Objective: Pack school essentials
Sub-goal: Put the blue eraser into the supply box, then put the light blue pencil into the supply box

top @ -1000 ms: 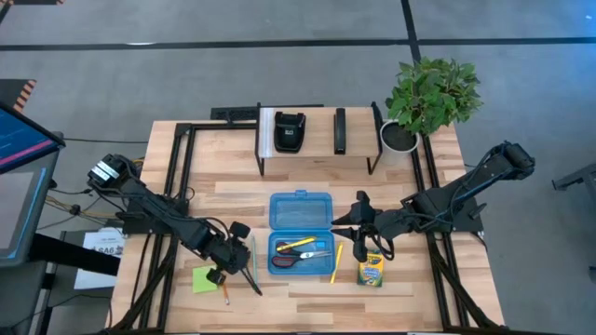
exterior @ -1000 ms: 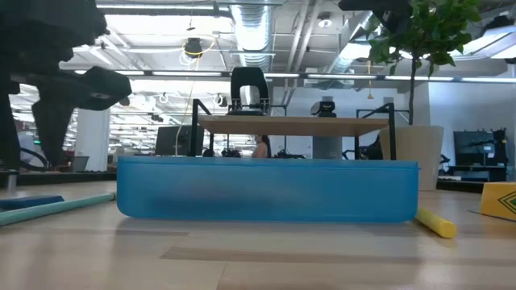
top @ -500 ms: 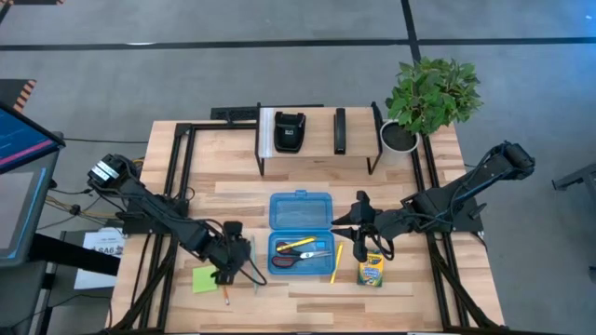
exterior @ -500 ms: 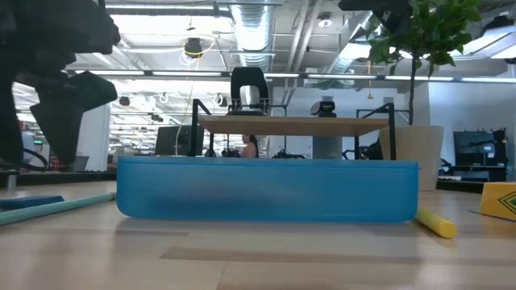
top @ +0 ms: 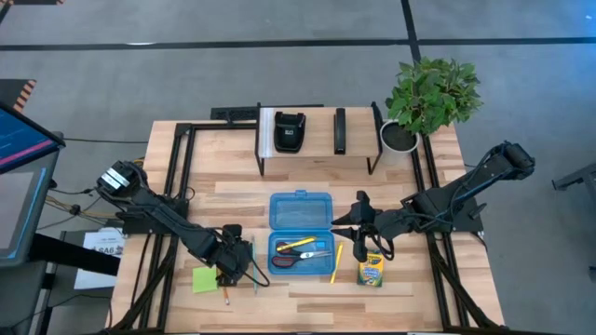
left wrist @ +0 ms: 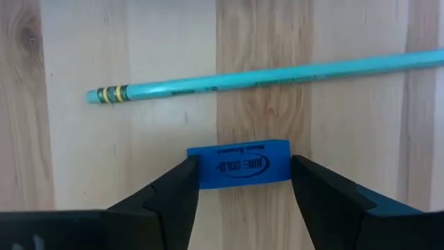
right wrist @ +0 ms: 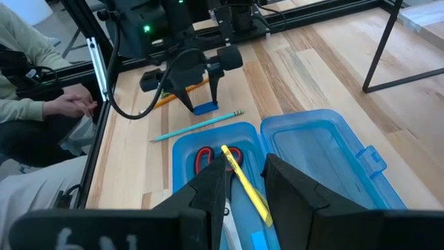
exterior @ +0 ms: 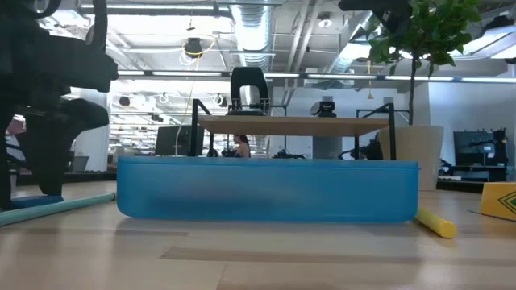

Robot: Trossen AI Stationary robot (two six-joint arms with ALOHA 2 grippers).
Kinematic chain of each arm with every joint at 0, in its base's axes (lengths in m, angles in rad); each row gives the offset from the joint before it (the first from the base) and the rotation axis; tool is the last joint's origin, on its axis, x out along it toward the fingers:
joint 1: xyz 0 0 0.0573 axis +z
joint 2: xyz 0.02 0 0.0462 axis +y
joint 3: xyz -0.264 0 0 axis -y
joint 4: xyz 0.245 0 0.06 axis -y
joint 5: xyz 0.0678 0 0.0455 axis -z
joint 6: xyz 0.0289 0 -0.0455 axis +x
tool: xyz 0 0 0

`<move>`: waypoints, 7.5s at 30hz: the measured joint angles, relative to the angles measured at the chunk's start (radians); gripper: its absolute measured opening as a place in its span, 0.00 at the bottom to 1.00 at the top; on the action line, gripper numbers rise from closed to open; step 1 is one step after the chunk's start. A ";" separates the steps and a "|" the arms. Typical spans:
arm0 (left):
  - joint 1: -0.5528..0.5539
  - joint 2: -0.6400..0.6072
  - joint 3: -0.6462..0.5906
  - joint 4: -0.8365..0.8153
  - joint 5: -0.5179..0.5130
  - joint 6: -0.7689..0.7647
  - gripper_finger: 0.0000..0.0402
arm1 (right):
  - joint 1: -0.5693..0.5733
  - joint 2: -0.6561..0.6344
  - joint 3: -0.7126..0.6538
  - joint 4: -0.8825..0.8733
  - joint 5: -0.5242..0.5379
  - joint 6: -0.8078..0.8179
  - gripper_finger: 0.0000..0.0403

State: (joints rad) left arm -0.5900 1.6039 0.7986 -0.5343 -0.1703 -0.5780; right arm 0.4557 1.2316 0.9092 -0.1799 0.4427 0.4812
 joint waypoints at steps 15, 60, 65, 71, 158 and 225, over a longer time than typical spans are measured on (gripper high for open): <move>0.006 0.014 0.000 0.003 -0.010 -0.013 0.49 | 0.000 0.000 0.000 -0.001 0.000 -0.001 0.30; -0.021 0.013 0.137 -0.119 0.035 0.087 0.00 | 0.000 0.000 0.000 -0.002 0.000 0.000 0.30; -0.032 0.013 0.144 -0.126 -0.003 0.095 0.00 | 0.000 0.000 0.000 -0.002 0.000 0.000 0.30; -0.036 0.013 0.119 -0.134 -0.005 0.079 0.10 | 0.002 0.000 0.000 -0.006 0.000 -0.001 0.30; 0.181 0.144 0.251 0.272 0.025 0.447 0.31 | -0.004 0.000 0.000 -0.012 -0.007 -0.011 0.30; 0.072 0.159 0.153 -0.113 0.045 -0.732 0.36 | -0.004 0.000 0.000 -0.013 -0.026 -0.011 0.30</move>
State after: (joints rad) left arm -0.5181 1.7632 0.9512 -0.6475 -0.1254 -1.3102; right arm 0.4519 1.2320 0.9095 -0.1933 0.4164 0.4705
